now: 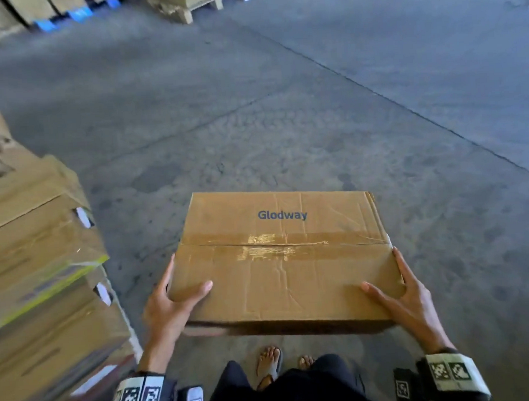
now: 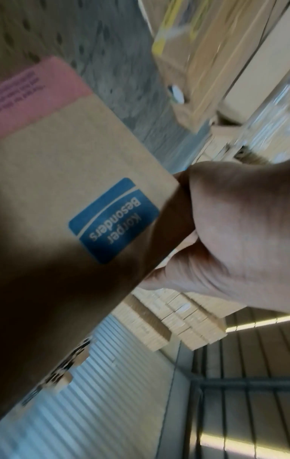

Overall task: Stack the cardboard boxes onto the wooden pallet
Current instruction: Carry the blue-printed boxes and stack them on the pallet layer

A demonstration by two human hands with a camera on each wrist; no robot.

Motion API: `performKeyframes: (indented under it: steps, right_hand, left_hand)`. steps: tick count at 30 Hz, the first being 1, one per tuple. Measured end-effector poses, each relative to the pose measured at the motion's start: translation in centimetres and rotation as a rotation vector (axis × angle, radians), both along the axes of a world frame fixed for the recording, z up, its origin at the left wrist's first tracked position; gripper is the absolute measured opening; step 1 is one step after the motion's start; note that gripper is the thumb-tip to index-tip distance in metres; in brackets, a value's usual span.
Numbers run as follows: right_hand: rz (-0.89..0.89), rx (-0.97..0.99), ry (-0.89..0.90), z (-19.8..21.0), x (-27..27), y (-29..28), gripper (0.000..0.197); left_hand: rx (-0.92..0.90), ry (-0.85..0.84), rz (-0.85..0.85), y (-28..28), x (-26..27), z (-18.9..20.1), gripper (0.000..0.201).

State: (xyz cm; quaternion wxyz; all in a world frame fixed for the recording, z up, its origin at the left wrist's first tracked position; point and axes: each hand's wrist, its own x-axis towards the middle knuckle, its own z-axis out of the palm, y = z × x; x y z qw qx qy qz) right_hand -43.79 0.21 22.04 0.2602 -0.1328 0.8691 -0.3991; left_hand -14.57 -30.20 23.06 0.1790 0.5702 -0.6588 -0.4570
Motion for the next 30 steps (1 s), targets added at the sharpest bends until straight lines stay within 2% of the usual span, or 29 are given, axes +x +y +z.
performKeyframes:
  steps: [6,13,16,20,22,27,30]
  right_hand:
    - [0.250,0.028,0.035,1.1,-2.1,-4.4,0.112]
    - [0.536,0.057,0.029,-0.4,-1.5,-8.8,0.111]
    - [0.651,0.081,0.008,-1.0,0.7,-10.7,0.112]
    - [0.789,0.106,0.012,-1.6,4.0,-13.7,0.123]
    - [0.841,0.131,0.025,-2.0,5.6,-15.3,0.120]
    - [0.865,0.094,0.035,-1.5,10.8,-19.2,0.112]
    - [0.868,0.067,0.043,-1.4,14.8,-21.5,0.110]
  left_hand:
    - [0.047,0.004,0.238,3.5,4.0,0.2,0.117]
    - [0.076,-0.121,0.435,9.2,9.2,0.9,0.122]
    - [0.101,-0.189,0.537,11.5,11.9,1.4,0.128]
    - [0.107,-0.215,0.627,12.4,16.1,1.2,0.124]
    - [0.120,-0.226,0.662,12.2,18.2,0.8,0.124]
    - [0.115,-0.208,0.716,10.3,23.8,-0.2,0.123]
    - [0.117,-0.214,0.685,8.4,28.0,-0.9,0.123]
